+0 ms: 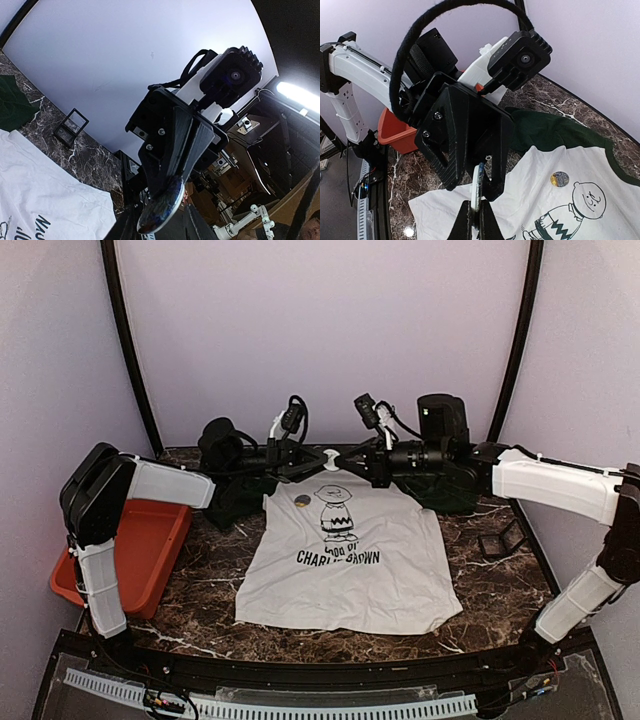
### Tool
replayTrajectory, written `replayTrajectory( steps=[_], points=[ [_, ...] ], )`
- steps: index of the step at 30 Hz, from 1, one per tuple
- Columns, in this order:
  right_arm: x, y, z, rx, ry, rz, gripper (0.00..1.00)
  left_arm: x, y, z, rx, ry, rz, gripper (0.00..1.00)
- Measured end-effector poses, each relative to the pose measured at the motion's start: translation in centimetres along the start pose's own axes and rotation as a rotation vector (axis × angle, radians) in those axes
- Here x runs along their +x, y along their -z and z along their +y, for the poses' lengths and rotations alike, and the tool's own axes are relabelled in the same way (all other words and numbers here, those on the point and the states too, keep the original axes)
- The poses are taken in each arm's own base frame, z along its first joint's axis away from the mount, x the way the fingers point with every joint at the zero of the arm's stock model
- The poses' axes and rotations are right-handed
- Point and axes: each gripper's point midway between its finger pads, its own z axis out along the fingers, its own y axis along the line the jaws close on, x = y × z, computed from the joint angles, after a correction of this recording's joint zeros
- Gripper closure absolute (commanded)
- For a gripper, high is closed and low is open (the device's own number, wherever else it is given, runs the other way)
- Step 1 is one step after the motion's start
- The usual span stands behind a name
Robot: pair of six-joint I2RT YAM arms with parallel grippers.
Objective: Pin the brooch onto the clothing
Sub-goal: Open the brooch at the center of the board.
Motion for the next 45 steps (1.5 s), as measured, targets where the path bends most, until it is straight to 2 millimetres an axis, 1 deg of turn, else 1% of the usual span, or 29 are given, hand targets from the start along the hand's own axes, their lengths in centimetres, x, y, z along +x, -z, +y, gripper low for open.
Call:
replayTrajectory(
  steps=[1,3,5,15,18,21,23,24,25,38,45],
  points=[
    [0.0,0.0,0.1,-0.002,0.001,0.000,1.00,0.0,0.0,0.0,0.000,0.000,0.000,0.68],
    [0.0,-0.1,0.2,-0.005,0.002,0.001,1.00,0.0,0.0,0.0,0.000,0.000,0.001,0.75],
    [0.1,-0.1,0.3,-0.006,0.003,0.002,1.00,0.1,0.0,0.1,0.000,0.002,0.002,0.80],
    [0.1,-0.1,0.2,-0.002,-0.002,0.004,1.00,0.2,0.0,0.2,0.001,-0.008,0.007,0.81],
    [0.1,-0.1,0.2,0.002,-0.003,0.005,1.00,0.3,0.0,0.3,0.001,-0.010,0.007,0.86],
    [0.2,-0.1,0.0,0.010,-0.013,0.006,1.00,0.3,0.0,0.3,0.003,-0.023,0.007,0.88],
    [0.2,-0.1,-0.1,0.014,-0.020,0.007,1.00,0.3,0.0,0.4,0.003,-0.030,0.006,0.92],
    [0.2,-0.1,-0.1,0.017,-0.022,0.008,1.00,0.3,0.0,0.4,0.003,-0.031,0.006,0.97],
    [0.2,-0.2,-0.1,0.021,-0.023,0.008,1.00,0.3,0.0,0.4,0.002,-0.034,0.006,0.99],
    [0.2,-0.5,-0.6,0.099,-0.028,0.014,1.00,0.1,0.0,0.9,-0.013,-0.056,-0.003,0.99],
    [0.1,-0.5,-1.0,0.123,-0.041,0.008,1.00,-0.2,-0.1,1.0,-0.018,-0.058,-0.011,0.95]
  ],
)
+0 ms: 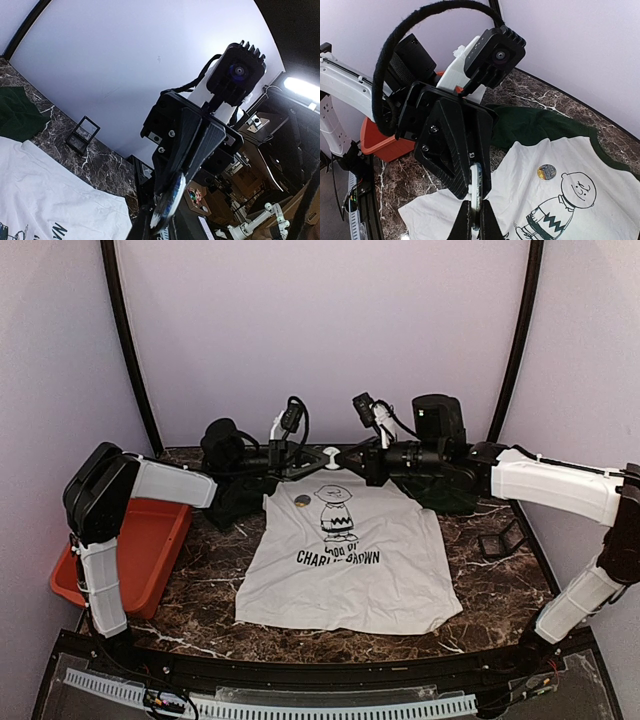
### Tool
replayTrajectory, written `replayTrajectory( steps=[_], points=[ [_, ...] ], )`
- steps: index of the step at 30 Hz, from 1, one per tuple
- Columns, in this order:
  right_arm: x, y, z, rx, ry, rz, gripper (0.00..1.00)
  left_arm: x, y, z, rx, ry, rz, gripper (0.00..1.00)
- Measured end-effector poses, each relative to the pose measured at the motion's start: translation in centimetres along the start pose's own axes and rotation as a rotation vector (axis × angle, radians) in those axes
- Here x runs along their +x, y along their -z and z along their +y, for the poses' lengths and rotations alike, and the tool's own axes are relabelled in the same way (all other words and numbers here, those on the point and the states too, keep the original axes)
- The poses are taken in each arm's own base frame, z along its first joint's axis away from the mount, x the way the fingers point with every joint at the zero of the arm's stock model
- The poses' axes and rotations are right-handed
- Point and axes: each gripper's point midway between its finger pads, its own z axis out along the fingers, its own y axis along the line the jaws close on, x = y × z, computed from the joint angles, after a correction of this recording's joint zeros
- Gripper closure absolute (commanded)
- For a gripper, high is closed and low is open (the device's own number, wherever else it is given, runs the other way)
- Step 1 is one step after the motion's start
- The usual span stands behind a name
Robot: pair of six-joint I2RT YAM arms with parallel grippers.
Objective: Pin the brooch onto the clothing
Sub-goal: Open the brooch at the center of the board.
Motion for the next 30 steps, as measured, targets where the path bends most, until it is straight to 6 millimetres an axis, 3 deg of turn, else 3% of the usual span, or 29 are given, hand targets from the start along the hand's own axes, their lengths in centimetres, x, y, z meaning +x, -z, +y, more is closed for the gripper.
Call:
replayTrajectory(
  steps=[3,13,19,23,26,30],
  points=[
    [0.0,0.0,-0.1,0.004,-0.003,-0.002,1.00,0.0,0.0,0.0,0.006,0.006,-0.004,0.76],
    [-0.5,0.0,0.2,-0.002,0.026,-0.038,1.00,-1.1,0.5,-0.4,0.029,0.162,-0.051,0.67],
    [-0.7,0.4,0.0,0.002,0.020,-0.050,1.00,-2.8,2.1,-2.8,0.012,0.033,-0.079,0.65],
    [-0.6,0.6,-1.1,0.035,-0.003,-0.048,1.00,-3.8,2.6,-4.4,0.001,-0.059,-0.088,0.57],
    [-0.2,0.7,-1.9,0.069,-0.031,-0.033,1.00,-3.5,2.7,-3.6,-0.044,-0.087,-0.075,0.48],
    [0.4,0.9,-2.7,0.103,-0.084,-0.009,1.00,-2.2,3.0,-0.3,-0.170,-0.071,-0.038,0.37]
  ],
)
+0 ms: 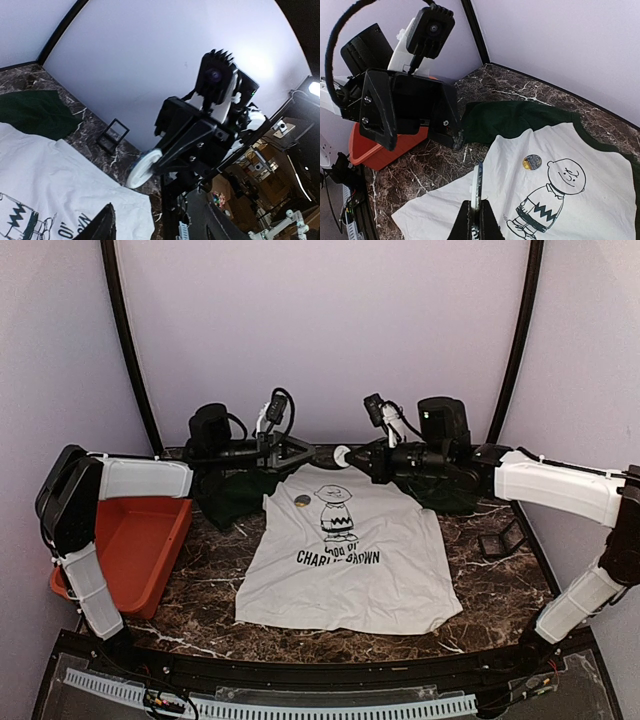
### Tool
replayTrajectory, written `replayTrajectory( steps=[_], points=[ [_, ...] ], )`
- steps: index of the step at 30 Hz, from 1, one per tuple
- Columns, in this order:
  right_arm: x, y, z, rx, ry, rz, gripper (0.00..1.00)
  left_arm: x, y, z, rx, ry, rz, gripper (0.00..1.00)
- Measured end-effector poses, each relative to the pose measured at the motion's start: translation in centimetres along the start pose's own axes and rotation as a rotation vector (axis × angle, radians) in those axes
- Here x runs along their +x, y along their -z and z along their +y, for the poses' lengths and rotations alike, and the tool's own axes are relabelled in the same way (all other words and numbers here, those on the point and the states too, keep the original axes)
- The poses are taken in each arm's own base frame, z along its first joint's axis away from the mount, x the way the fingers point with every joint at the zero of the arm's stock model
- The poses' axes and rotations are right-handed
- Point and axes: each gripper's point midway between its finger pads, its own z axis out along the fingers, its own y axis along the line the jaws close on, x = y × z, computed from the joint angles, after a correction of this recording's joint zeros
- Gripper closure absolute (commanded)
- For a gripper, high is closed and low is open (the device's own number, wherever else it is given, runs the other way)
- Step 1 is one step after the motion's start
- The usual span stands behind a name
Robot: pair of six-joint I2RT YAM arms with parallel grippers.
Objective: Pin the brooch onto the clothing
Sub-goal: Open the brooch at the center of the board.
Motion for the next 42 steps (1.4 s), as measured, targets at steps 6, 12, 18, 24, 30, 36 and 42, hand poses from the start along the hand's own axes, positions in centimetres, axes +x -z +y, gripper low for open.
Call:
replayTrajectory(
  steps=[6,12,18,24,30,36,42],
  points=[
    [0.0,0.2,0.5,-0.030,-0.024,0.004,1.00,1.7,0.0,2.3,-0.076,0.035,0.040,0.35],
    [-0.2,0.4,0.7,-0.039,-0.015,-0.002,1.00,2.8,-1.6,3.4,-0.058,0.082,0.067,0.38],
    [0.2,0.0,0.8,-0.042,0.001,0.008,1.00,3.4,-2.8,3.4,-0.028,0.123,0.079,0.44],
    [1.1,-0.8,0.8,-0.044,0.006,0.032,1.00,2.6,-3.0,2.9,0.007,0.130,0.057,0.51],
    [1.4,-1.1,1.1,-0.050,0.014,0.040,1.00,2.4,-3.2,2.9,0.035,0.151,0.041,0.59],
    [1.4,-1.1,1.1,-0.044,0.021,0.040,1.00,2.2,-3.2,2.7,0.049,0.158,0.037,0.62],
    [1.3,-1.1,0.9,-0.031,0.021,0.036,1.00,2.1,-3.2,2.5,0.054,0.155,0.034,0.62]
  ],
)
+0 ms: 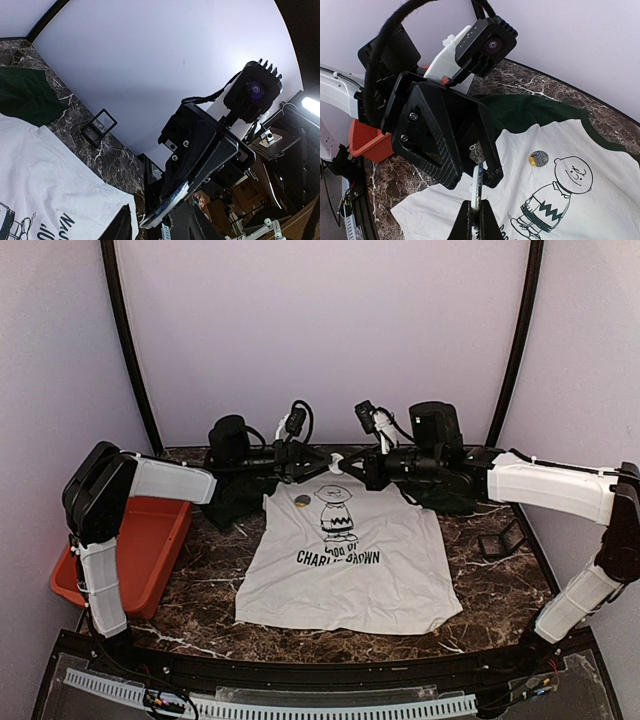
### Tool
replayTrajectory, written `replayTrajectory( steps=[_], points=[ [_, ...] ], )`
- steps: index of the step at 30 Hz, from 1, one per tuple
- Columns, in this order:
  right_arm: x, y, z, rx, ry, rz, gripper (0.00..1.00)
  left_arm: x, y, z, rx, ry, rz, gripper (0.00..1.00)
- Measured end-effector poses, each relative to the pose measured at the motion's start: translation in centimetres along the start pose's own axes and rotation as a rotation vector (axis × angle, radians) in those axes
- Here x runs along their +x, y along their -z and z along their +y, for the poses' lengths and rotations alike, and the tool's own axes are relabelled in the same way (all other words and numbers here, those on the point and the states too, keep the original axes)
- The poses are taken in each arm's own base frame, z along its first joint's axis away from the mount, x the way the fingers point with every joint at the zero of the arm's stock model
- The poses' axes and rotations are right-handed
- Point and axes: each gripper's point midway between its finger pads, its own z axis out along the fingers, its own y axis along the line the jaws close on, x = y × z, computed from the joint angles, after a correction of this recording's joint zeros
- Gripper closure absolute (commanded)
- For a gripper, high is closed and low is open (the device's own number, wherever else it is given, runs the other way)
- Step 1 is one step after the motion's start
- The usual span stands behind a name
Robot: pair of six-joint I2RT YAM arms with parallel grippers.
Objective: Pin the brooch onto the clothing
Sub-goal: Open the brooch at the center of the board.
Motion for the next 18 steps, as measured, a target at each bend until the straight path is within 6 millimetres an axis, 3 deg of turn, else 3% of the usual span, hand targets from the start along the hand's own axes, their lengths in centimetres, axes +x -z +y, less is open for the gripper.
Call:
replayTrajectory(
  steps=[18],
  points=[
    [-0.08,0.02,-0.03,0.002,0.001,-0.003,1.00,0.21,0.03,-0.26,0.013,-0.009,0.011,0.60]
  ],
)
